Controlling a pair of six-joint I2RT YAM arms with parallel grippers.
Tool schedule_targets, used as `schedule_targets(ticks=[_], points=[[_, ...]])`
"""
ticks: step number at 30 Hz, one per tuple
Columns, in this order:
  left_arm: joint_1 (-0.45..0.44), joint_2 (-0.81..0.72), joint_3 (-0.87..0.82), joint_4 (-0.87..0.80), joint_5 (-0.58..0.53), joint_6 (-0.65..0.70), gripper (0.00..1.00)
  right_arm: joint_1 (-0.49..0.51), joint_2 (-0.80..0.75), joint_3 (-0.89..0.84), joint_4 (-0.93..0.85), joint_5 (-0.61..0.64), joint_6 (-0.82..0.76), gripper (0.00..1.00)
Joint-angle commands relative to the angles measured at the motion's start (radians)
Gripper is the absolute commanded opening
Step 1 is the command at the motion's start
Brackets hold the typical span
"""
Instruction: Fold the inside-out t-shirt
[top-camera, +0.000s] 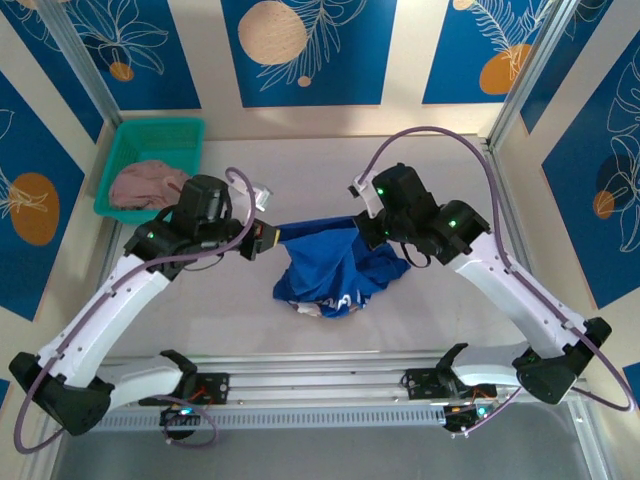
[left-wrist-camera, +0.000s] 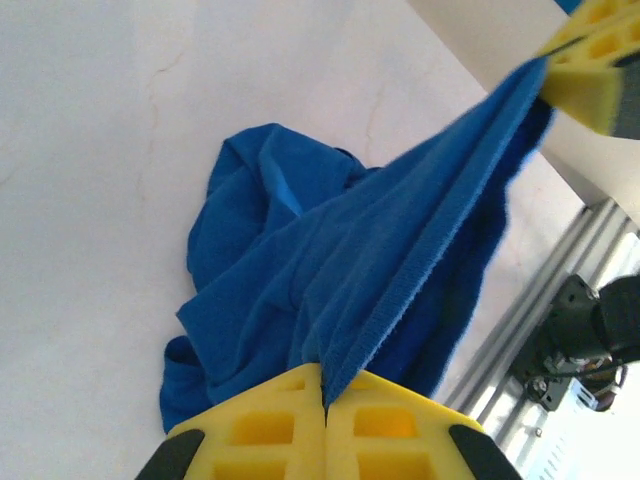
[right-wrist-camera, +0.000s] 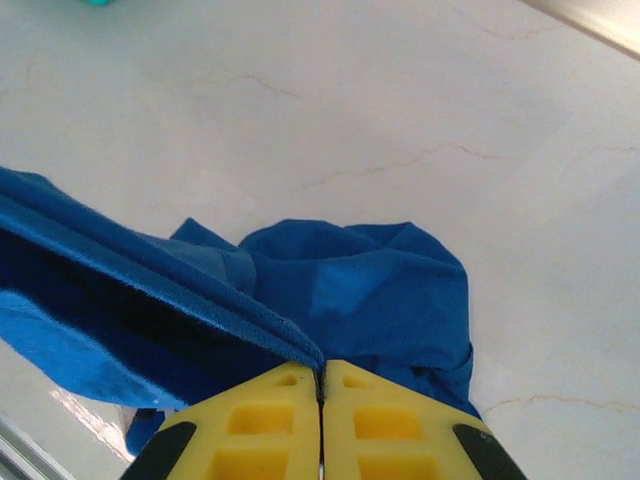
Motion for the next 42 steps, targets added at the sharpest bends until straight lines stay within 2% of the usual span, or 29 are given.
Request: schedule_targets(ticks=[1,6,10,13,17,22,24,27,32,34,36,39,40,42], points=[[0.016,-0.048,-0.028,0.060,0.087,-0.054,0.00,-0.012,0.016,-0.041,-0.074,0.131,0.015,0.09],[0.017,-0.041,-0.027,0.060,0.053,-0.050,0.00,-0.015,0.015,-0.062,-0.072,0.138,0.031,0.09],[0.000,-0.040,-0.062,0.001,0.035,-0.015,0.00,-0.021,-0.037,-0.069,-0.089,0.051,0.053,0.04],[-0.074,-0.045,-0.139,-0.009,0.065,-0.030,0.00,-0.030,-0.091,-0.112,-0.144,-0.028,0.153,0.04],[-0.216,-0.030,-0.299,0.125,0.088,-0.125,0.00,-0.032,-0.148,-0.281,-0.159,-0.146,0.348,0.08],[-0.366,0.076,-0.393,0.284,0.070,-0.181,0.00,-0.038,-0.205,-0.491,-0.117,-0.162,0.538,0.12],[-0.408,0.145,-0.394,0.330,0.082,-0.184,0.03,-0.051,-0.221,-0.544,-0.088,-0.143,0.575,0.16],[-0.444,0.241,-0.366,0.350,0.101,-0.175,0.16,-0.070,-0.227,-0.602,-0.056,-0.094,0.592,0.23],[-0.444,0.291,-0.300,0.256,0.092,-0.097,0.51,-0.095,-0.233,-0.615,-0.058,-0.078,0.574,0.35],[-0.439,0.281,-0.275,0.212,0.070,-0.061,0.56,-0.096,-0.248,-0.605,-0.052,-0.080,0.551,0.38],[-0.414,0.256,-0.267,0.192,0.039,-0.052,0.57,-0.095,-0.261,-0.591,0.000,-0.113,0.506,0.40],[-0.304,0.166,-0.309,0.223,-0.070,-0.120,0.58,-0.107,-0.234,-0.586,0.189,-0.225,0.430,0.44],[-0.238,0.135,-0.334,0.241,-0.097,-0.177,0.61,-0.127,-0.203,-0.579,0.261,-0.273,0.418,0.45],[-0.092,0.106,-0.389,0.287,-0.078,-0.286,0.65,-0.172,-0.122,-0.552,0.381,-0.348,0.416,0.47]])
